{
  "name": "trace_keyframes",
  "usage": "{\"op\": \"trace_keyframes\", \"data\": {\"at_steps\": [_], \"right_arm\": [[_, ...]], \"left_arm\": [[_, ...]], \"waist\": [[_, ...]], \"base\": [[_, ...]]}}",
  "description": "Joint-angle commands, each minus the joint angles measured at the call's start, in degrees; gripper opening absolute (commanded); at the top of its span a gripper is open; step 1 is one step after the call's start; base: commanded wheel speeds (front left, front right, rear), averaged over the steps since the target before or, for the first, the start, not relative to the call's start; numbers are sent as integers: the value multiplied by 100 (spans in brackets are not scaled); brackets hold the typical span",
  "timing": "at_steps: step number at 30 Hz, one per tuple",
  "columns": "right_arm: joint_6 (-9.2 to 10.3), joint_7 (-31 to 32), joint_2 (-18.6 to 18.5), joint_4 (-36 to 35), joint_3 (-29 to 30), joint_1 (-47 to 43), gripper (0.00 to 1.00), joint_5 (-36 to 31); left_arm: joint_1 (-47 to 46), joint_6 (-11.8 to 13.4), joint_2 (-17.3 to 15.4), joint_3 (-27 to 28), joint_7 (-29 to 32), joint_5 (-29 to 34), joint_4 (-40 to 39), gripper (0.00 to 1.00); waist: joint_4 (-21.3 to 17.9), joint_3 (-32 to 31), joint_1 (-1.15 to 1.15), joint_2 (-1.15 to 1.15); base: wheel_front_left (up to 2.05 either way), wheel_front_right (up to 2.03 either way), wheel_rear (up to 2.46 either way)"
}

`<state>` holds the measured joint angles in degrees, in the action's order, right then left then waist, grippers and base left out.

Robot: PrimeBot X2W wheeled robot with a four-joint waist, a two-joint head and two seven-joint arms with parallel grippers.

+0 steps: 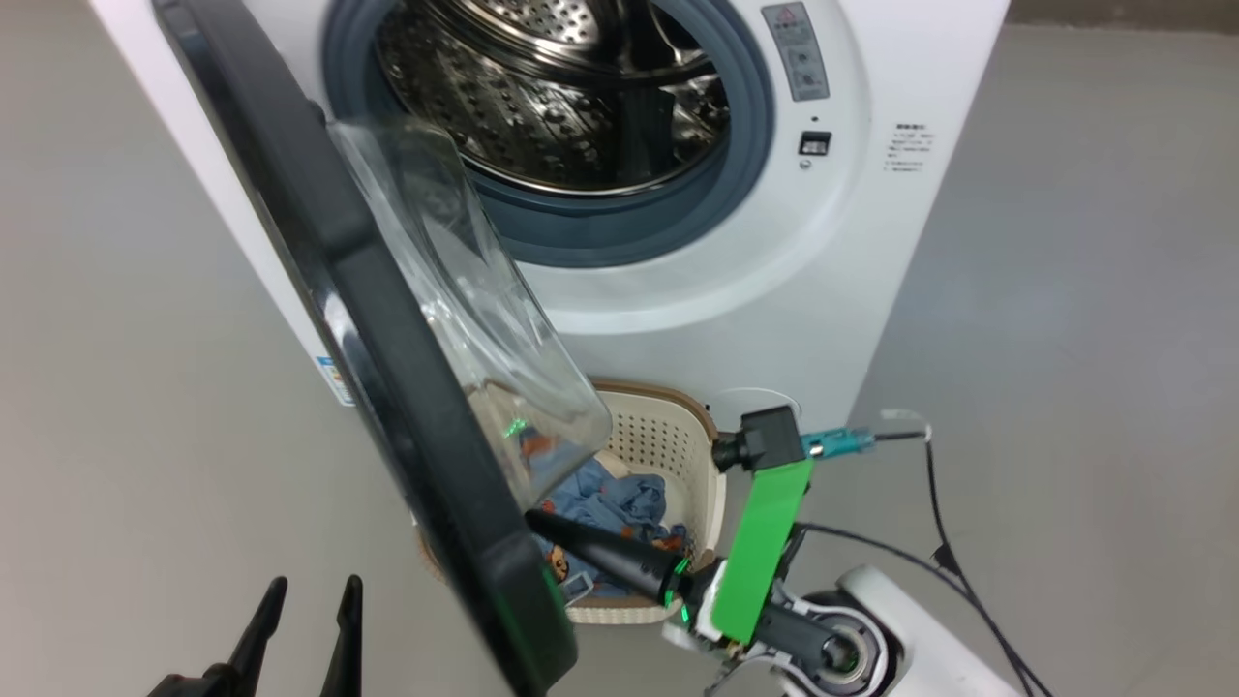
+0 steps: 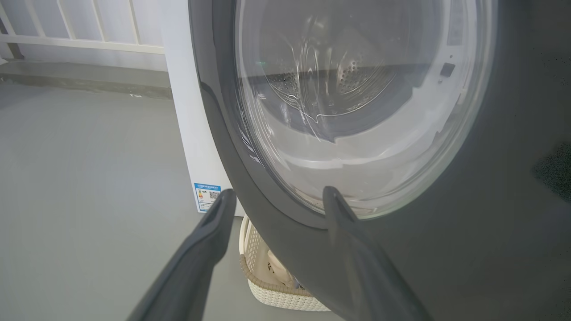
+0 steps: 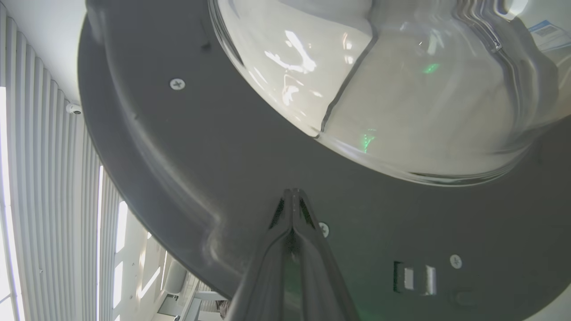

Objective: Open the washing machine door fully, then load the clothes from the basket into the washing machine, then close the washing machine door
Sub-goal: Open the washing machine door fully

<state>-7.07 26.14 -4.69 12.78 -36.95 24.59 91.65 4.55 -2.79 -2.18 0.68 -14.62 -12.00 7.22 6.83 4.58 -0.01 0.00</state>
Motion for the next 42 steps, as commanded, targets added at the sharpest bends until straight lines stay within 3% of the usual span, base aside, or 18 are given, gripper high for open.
{"op": "trace_keyframes", "data": {"at_steps": [1,10,20,31,34,35,36,42], "right_arm": [[-42,-131,179,-116,-249,7,0,101],[-42,-737,180,97,-760,50,0,425],[-42,-1147,180,281,-943,24,0,718],[-42,-1287,150,241,-588,-180,0,340],[-42,-1413,34,106,-485,-259,49,63],[-42,-1477,-13,50,-464,-289,79,-30],[-42,-1563,-63,-14,-438,-320,100,-120],[-42,-2586,-591,-396,-546,-449,100,-1030]], "left_arm": [[-56,-9,-70,167,-38,-20,-95,100],[45,20,-70,28,-38,-44,-85,100],[130,9,-70,20,-38,28,-68,100],[181,-23,-70,168,-38,67,-56,100],[183,-13,-70,207,-38,66,-75,100],[181,-13,-70,226,-38,68,-78,100],[178,-13,-70,246,-38,69,-81,100],[196,-25,-70,426,-38,73,-81,100]], "waist": [[155,-148,1,0],[420,-385,1,0],[521,-539,1,0],[351,-619,1,0],[283,-620,1,0],[261,-621,1,0],[238,-624,1,0],[78,-677,1,0]], "base": [[0,0,0],[0,0,0],[0,0,0],[0,0,0],[0,0,0],[0,0,0],[0,0,0],[0,0,0]]}}
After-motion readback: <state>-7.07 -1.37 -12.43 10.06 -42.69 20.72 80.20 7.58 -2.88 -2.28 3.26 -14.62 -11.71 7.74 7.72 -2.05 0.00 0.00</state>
